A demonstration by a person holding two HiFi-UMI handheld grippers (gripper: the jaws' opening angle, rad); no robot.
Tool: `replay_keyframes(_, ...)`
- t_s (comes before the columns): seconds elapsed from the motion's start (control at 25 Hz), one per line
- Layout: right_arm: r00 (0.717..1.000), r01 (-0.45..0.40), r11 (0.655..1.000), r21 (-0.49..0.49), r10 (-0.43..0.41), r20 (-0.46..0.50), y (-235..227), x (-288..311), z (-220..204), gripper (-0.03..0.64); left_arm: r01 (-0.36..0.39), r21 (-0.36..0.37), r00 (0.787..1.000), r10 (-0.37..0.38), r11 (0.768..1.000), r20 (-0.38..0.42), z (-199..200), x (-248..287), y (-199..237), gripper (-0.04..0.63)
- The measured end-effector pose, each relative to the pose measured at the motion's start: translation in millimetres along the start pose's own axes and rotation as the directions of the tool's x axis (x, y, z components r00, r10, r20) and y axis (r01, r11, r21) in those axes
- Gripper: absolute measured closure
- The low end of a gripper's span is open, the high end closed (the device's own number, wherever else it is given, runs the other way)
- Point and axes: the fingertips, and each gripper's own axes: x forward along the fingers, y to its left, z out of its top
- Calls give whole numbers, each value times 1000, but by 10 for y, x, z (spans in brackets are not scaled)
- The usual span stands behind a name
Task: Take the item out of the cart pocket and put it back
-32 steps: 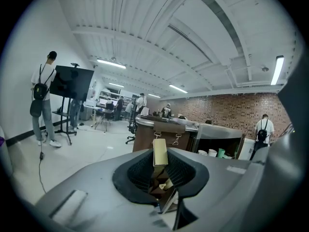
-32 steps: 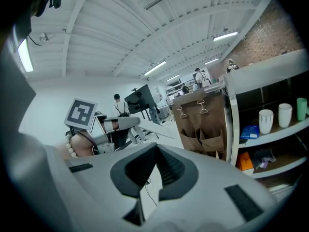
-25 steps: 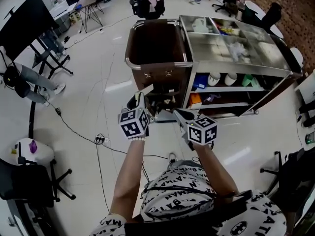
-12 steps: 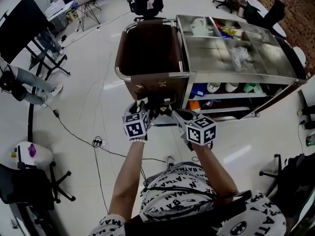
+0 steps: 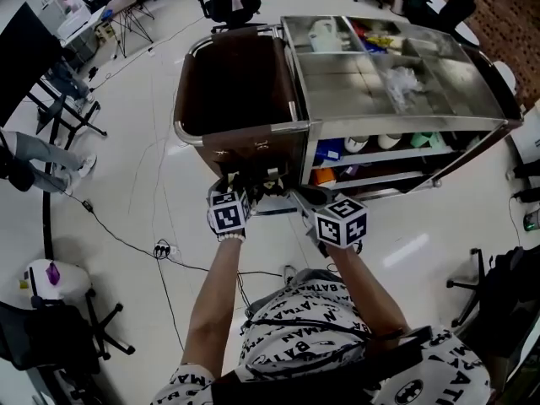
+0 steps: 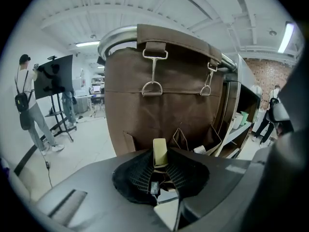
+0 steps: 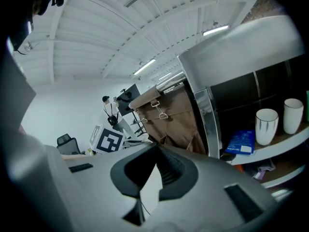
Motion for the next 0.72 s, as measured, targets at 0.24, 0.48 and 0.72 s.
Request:
replay_keyframes(0.24, 1000, 15, 1000, 4, -15, 8, 5, -81, -6, 617, -4, -4, 1000, 4, 1000, -6, 19, -29, 1, 468)
replay_keyframes(0.48, 1000, -10, 1000, -15, 10, 14, 304, -192, 22, 617, 44, -90, 991, -32, 995, 130, 267, -651, -37, 342)
replay_keyframes(0.72, 998, -55, 998, -32, 55, 8, 871, -354, -118, 617, 76, -197, 974, -31, 977, 224, 150, -1670, 38, 342)
